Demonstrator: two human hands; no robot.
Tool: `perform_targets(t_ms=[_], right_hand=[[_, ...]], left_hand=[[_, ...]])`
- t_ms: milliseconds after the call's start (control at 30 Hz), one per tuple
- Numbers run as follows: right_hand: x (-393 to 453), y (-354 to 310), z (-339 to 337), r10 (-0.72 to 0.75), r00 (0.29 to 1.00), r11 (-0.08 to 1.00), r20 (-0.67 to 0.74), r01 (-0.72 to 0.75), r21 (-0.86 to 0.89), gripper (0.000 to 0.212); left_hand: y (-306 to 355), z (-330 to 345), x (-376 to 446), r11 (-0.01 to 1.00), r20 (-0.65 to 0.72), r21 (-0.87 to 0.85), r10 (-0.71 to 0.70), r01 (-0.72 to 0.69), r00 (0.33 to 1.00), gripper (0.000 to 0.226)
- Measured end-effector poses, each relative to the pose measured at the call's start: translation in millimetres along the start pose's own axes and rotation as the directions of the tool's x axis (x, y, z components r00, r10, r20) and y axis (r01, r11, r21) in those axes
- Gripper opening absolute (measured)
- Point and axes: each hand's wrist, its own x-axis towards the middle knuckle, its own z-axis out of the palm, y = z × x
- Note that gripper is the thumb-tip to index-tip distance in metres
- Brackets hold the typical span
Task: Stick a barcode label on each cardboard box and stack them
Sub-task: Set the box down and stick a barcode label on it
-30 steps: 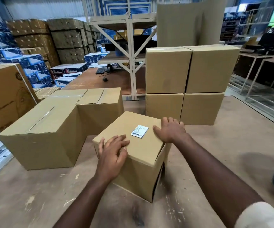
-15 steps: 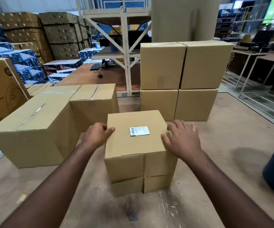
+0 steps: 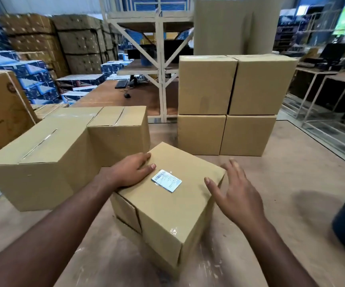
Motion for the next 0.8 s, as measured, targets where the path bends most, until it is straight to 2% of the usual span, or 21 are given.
perform_targets(t_ms=[67,133,233,333,433,533,633,733,800], right_hand=[[23.8,6.0,9.5,-0.056,0.993,0.997,0.100,0.061,-0.043,0.076],[31.5,5.8,19.3,-0.052,0.984,0.999,0.169,0.048,0.027,0.068],[26.1,5.6,22.8,0.031,0.995,1.000,0.094,-0.031,-0.001,0.061],[13.1,-0.3,21.3,0.107,0.994,0.994,0.024,-0.107,-0.030,0.060],[-6.3,-8.8,10.7,0.123,0.992,0.987,-0.015,-0.124,-0.105,0.050],[-17.0,-11.0,-8.9,0.120,0.991,0.989,0.054,-0.115,-0.092,0.048],[-15.8,-19.2,-12.5,0.069,0.990,0.994,0.123,-0.057,-0.098,0.051],[-12.5,-33.8,-9.4,-0.024,0.996,0.988,0.082,0.037,-0.150,0.042],[-9.4,-42.1,-9.1,-0.115,0.992,0.985,0.044,0.120,-0.126,0.033]], left_hand=[[6.1,0.7,0.4,1.000,0.005,-0.005,0.014,-0.013,1.000,0.069],[12.9,3.3,-4.6,0.999,-0.018,0.023,-0.025,0.025,1.000,0.075],[27.7,13.4,-27.3,0.983,-0.050,0.071,-0.167,0.170,0.985,0.086],[48.7,34.2,-63.7,0.973,-0.090,-0.012,-0.229,0.229,0.969,0.095],[43.1,48.9,-75.2,0.989,-0.172,0.045,-0.133,0.143,0.976,0.099],[16.3,37.8,-64.7,0.991,-0.239,-0.134,-0.016,-0.017,0.971,0.092],[-5.3,29.5,-52.4,0.966,-0.236,-0.236,0.046,-0.103,0.971,0.076],[-7.8,28.6,-53.3,0.967,-0.206,-0.202,0.112,-0.154,0.972,0.079],[-3.5,27.4,-60.1,0.974,-0.187,-0.168,0.118,-0.151,0.975,0.083]])
